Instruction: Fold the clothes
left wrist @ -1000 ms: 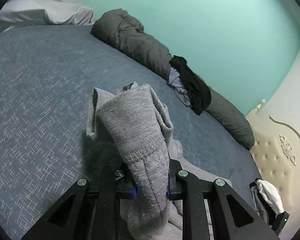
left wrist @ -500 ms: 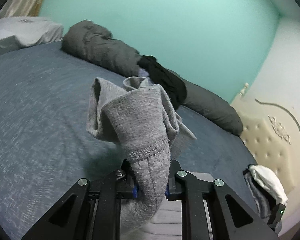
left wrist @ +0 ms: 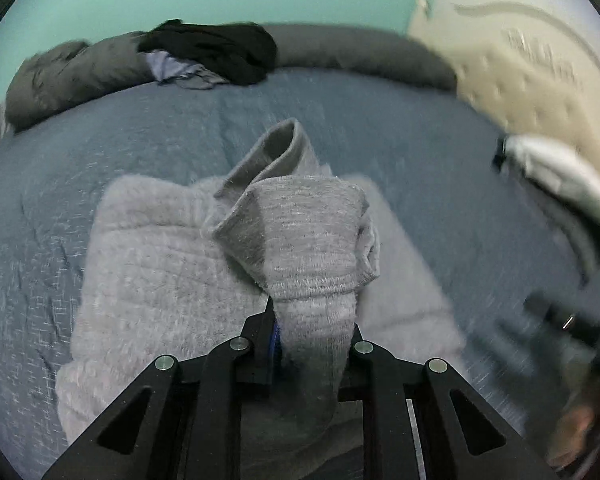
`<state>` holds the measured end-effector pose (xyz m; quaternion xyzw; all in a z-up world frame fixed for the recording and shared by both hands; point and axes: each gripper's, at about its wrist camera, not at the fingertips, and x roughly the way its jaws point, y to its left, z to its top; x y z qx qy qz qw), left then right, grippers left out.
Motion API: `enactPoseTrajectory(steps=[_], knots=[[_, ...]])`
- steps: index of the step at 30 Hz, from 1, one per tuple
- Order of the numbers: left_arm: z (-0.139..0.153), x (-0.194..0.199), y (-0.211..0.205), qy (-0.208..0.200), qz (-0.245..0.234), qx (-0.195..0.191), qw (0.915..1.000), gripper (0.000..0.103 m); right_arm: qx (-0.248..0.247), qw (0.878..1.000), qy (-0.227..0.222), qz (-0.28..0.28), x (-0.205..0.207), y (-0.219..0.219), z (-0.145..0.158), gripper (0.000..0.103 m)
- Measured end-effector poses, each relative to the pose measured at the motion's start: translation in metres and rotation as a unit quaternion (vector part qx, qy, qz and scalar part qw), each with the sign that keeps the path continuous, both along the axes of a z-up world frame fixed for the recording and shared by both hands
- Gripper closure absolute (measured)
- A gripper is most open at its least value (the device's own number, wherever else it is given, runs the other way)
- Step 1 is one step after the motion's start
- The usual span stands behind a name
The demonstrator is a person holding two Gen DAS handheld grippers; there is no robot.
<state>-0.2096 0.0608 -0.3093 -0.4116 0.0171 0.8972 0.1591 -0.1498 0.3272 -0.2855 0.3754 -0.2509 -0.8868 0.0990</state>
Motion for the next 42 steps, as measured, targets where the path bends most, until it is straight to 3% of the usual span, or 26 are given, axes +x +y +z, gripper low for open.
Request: enactPoseTrajectory(steps=[8, 9, 13, 18, 20, 23, 30, 40, 41, 42], knots=[[0.006, 0.01, 0.015, 0.01, -0.019, -0.009, 0.9997, 0.084, -0.014, 1.0, -0.001, -0.009, -0.006, -0.001, 0.001, 0.04], [0.007, 0.011, 0.017, 0.011, -0.023, -0.01, 0.9996, 0.081, -0.015, 1.0, -0.001, -0.009, -0.007, -0.001, 0.001, 0.04], [0.01, 0.015, 0.022, 0.013, -0.057, 0.007, 0.9983, 0.052, -0.015, 1.0, -0.004, -0.006, -0.009, -0.007, -0.001, 0.04], [0.047, 0.038, -0.007, 0.06, -0.075, 0.063, 0.9933, 0.037, -0.017, 1.0, -0.003, -0.003, -0.01, -0.01, -0.001, 0.04], [0.056, 0.046, -0.034, 0.076, -0.052, 0.079, 0.9926, 0.03, -0.022, 1.0, -0.002, -0.004, -0.011, -0.011, -0.001, 0.04], [0.064, 0.055, -0.076, 0.093, -0.012, 0.097, 0.9908, 0.029, -0.038, 0.999, 0.003, -0.002, -0.012, -0.012, 0.0, 0.04], [0.026, 0.043, -0.131, 0.053, 0.06, 0.078, 0.9938, 0.029, -0.082, 0.995, 0.031, 0.038, -0.018, -0.033, 0.008, 0.039], [-0.004, 0.043, -0.153, 0.014, 0.077, 0.08, 0.9937, 0.029, -0.091, 0.992, -0.008, 0.092, -0.032, -0.075, -0.009, 0.037], [-0.005, 0.044, -0.153, 0.012, 0.075, 0.08, 0.9938, 0.029, -0.096, 0.991, -0.012, 0.095, -0.034, -0.078, -0.012, 0.04], [-0.006, 0.044, -0.154, 0.011, 0.074, 0.08, 0.9939, 0.029, -0.099, 0.99, -0.019, 0.097, -0.035, -0.08, -0.016, 0.059]])
